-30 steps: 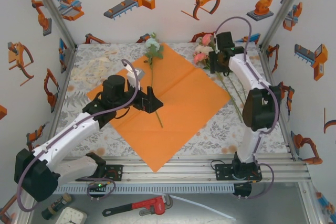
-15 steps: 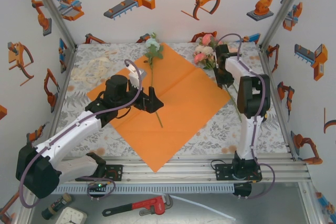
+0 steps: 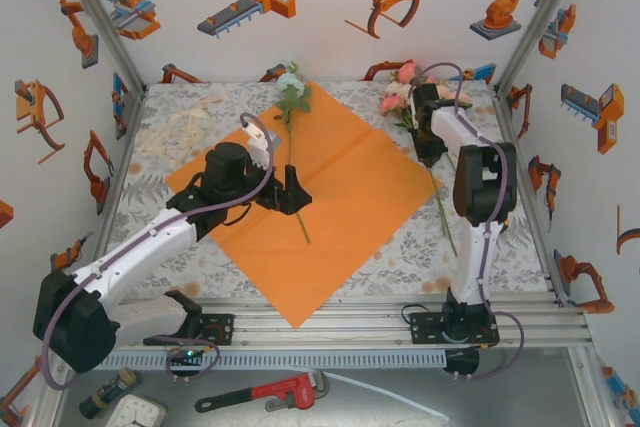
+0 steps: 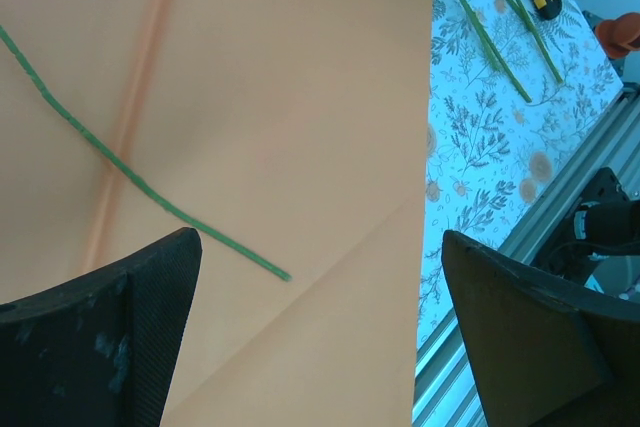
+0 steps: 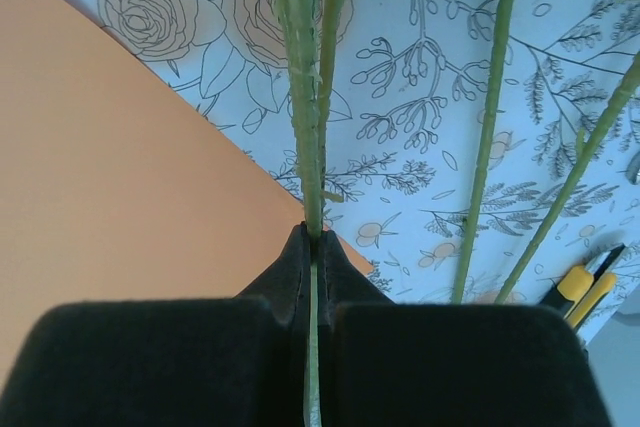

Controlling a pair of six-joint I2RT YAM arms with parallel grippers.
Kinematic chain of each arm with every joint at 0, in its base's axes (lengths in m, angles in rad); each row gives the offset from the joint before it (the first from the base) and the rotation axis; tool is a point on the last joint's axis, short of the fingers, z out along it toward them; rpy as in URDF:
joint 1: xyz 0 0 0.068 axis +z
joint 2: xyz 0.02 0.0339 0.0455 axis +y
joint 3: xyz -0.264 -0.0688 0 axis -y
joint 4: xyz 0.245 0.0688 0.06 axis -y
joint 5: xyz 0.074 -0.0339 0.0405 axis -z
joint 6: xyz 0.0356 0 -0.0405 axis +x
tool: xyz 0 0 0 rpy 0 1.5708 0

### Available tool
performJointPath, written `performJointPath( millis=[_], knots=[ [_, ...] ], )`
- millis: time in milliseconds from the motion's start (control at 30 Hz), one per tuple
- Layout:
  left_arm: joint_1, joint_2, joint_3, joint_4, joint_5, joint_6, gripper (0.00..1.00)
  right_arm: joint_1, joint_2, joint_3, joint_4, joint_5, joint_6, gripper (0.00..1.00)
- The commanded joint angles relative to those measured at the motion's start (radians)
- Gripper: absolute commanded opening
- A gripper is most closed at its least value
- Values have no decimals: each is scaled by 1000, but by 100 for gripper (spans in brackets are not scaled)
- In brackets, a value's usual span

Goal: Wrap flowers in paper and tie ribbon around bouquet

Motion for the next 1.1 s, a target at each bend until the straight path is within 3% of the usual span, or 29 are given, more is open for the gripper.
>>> performJointPath(
  millis=[0, 233, 367, 567, 733, 1067],
  knots=[
    [-6, 3, 26, 26, -14, 4, 97, -3, -115, 33, -23, -14, 3, 0],
    [-6, 7, 34, 21, -35, -3, 97, -2, -226, 41, -26, -136, 62, 0],
    [-6, 7, 34, 27, -39, -9, 97, 12, -291, 7, 30, -287, 185, 0],
    [-6, -12, 34, 13, -111, -27, 97, 129, -323, -52, 198, -434, 441, 0],
    [-5, -51, 31, -24, -170, -28, 97, 281, -220, 20, 270, -421, 574, 0],
    [2, -111, 10, -61, -202, -22, 97, 416, 82, 222, 380, -392, 756, 0]
  ],
)
